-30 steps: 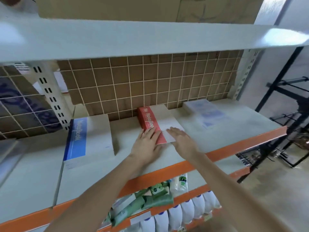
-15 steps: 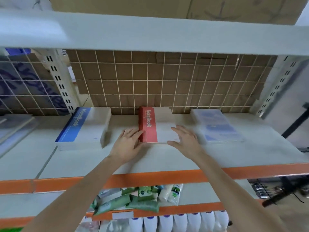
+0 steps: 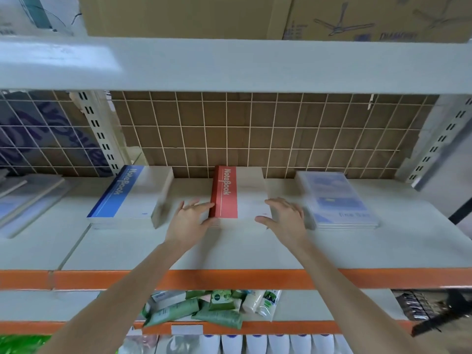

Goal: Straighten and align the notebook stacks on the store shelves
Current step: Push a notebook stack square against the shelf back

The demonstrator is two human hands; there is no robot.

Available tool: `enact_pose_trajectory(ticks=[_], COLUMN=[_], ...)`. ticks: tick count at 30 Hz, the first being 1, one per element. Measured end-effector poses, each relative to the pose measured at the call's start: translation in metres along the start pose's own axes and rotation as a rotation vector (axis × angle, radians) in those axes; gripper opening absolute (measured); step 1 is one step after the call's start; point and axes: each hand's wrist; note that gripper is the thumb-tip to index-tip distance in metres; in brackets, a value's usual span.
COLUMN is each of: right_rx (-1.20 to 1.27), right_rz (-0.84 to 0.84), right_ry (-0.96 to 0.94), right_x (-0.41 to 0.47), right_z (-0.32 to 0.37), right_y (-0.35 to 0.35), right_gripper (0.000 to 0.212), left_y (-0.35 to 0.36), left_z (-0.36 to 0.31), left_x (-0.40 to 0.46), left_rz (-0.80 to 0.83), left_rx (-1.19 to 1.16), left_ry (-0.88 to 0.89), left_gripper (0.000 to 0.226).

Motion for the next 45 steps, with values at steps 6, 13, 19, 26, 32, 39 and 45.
enact_pose_trajectory(ticks=[6, 13, 19, 26, 32, 39, 45], right_rx=[0.063, 0.09, 0.073, -0.08, -0.272, -0.282, -0.325], right_rz=[0.011, 0.048, 0.067, 0.143, 0.105, 0.174, 0.262], right_ry=[-0.027, -0.033, -0.03, -0.056, -0.14, -0.518, -0.703], right_x=[-0.003, -0.003, -0.001, -0.003, -0.011, -0.051, -0.112], right_z=[0.0, 0.0, 0.001, 0.003, 0.03, 0.141, 0.248], right_y=[0.002, -0.003, -0.002, -0.009, -0.016, 0.039, 0.104], right_gripper=[0.052, 0.049, 0.05, 0.061, 0.081, 0.082, 0.077], left_y=[0.005, 0.007, 0.004, -0.002, -0.02, -0.07, -0.14], left_z=[0.006, 0.012, 0.01, 0.005, 0.009, 0.033, 0.112], left_x=[0.002, 0.002, 0.005, 0.003, -0.016, -0.071, -0.163], left_rz=[-0.041, -0.056, 0.002, 0.052, 0.041, 0.004, -0.015], left_rx=[-0.009, -0.048, -0.014, 0.136, 0.247, 0.404, 0.507], left_ry=[0.059, 0.072, 0.047, 0.093, 0.114, -0.046, -0.285], left_gripper=[0.041, 0.04, 0.043, 0.052, 0.074, 0.075, 0.077])
Point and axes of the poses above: each hand's wrist, its own x-axis towards the middle knuckle, its own y-axis out of the palm, z = x × y, and after that the axes turned 14 degrees about y, right-handed
